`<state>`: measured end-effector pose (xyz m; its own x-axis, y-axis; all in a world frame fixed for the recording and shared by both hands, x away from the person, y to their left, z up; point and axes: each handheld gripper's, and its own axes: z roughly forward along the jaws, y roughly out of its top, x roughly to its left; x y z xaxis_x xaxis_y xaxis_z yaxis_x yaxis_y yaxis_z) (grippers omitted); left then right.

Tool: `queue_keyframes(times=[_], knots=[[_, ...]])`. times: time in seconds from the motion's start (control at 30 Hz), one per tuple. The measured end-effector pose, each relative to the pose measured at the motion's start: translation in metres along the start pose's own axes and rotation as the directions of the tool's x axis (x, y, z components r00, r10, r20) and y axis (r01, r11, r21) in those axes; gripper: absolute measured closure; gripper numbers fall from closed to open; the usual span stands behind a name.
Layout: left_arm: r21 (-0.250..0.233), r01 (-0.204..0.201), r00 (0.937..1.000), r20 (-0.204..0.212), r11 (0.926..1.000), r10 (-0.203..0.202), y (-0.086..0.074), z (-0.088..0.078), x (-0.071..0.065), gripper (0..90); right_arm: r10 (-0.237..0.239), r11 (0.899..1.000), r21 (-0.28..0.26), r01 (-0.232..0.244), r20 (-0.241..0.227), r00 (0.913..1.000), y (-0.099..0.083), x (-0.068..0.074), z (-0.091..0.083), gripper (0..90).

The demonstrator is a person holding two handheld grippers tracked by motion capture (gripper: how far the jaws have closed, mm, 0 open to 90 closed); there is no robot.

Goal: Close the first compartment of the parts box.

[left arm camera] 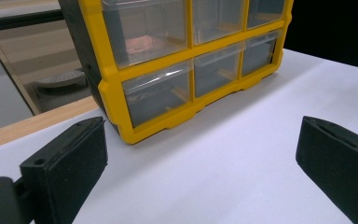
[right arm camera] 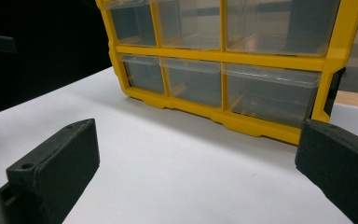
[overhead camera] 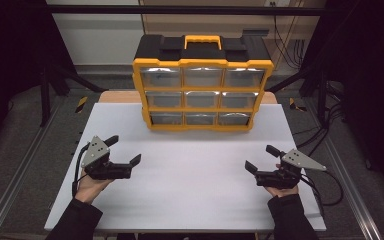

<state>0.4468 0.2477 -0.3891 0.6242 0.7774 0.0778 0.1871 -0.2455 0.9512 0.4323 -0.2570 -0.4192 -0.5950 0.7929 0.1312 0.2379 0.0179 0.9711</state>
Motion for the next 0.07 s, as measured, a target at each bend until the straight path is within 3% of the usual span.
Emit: queue_keyframes(times=[0.07], knots=[[-0.002,0.006,1.0000,-0.002,1.0000,-0.006,-0.0018,-0.0012,0.0008,1.9,-0.001,1.000,-0.001,0.001,0.000,1.0000,0.0001,-0.0002,-0.0002,0.3]])
